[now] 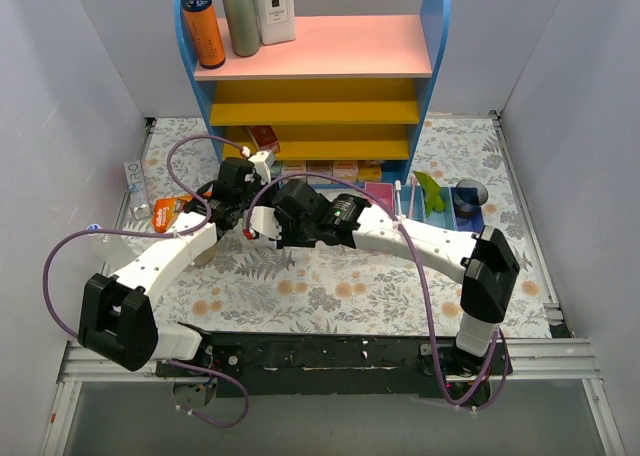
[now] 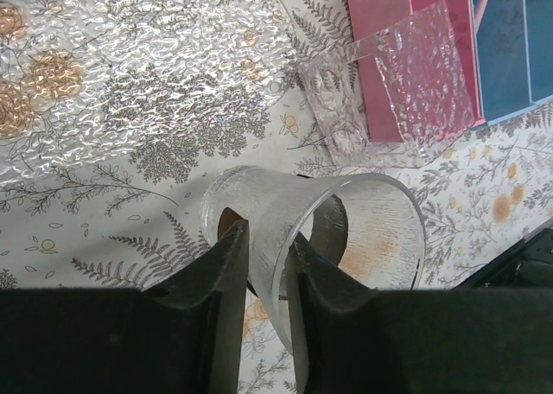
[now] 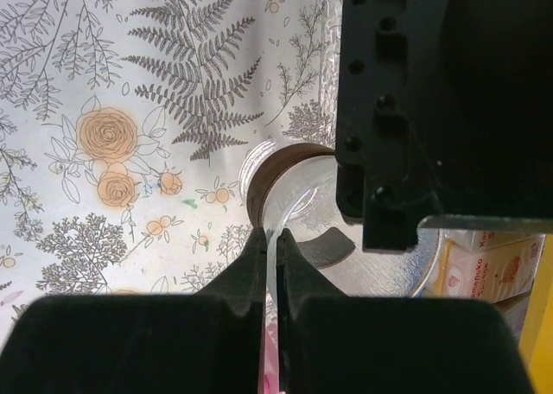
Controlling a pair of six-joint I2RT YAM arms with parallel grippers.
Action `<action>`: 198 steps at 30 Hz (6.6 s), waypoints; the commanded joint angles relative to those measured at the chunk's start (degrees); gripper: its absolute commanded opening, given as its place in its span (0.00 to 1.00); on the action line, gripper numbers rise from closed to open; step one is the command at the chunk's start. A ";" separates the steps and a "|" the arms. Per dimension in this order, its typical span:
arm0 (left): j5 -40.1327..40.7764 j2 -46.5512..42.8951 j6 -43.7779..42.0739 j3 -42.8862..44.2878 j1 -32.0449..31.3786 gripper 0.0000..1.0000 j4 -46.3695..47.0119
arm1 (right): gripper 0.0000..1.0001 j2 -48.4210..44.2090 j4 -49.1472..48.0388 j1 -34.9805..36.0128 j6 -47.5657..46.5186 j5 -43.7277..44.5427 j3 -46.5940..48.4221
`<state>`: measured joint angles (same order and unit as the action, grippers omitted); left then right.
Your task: Prepare toiletry sets of a toothbrush and toothpaste on the tray
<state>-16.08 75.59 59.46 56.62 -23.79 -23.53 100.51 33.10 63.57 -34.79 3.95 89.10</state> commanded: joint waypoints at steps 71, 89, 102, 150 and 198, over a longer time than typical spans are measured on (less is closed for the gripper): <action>-0.09 5.88 -24.48 9.73 18.77 0.00 4.37 | 0.89 -46.63 -26.69 -22.26 24.15 -8.95 -37.94; -7.75 15.99 -25.19 14.13 23.44 0.00 3.76 | 0.88 -44.79 -30.91 -30.87 29.60 -15.55 -39.35; -7.30 17.75 -25.18 15.01 23.44 0.00 3.23 | 0.88 -44.26 -32.31 -31.14 29.60 -15.46 -40.41; -5.37 21.18 -27.29 13.96 21.68 0.00 1.73 | 0.87 -43.82 -36.27 -31.14 30.04 -17.13 -43.48; -2.12 23.81 -25.54 15.36 19.66 0.26 0.15 | 0.90 -44.43 -36.70 -31.14 30.30 -16.78 -45.24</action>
<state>-17.17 96.29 33.93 69.38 -2.63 -25.58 57.10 -1.06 32.62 -4.69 -12.58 44.12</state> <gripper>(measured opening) 0.260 0.904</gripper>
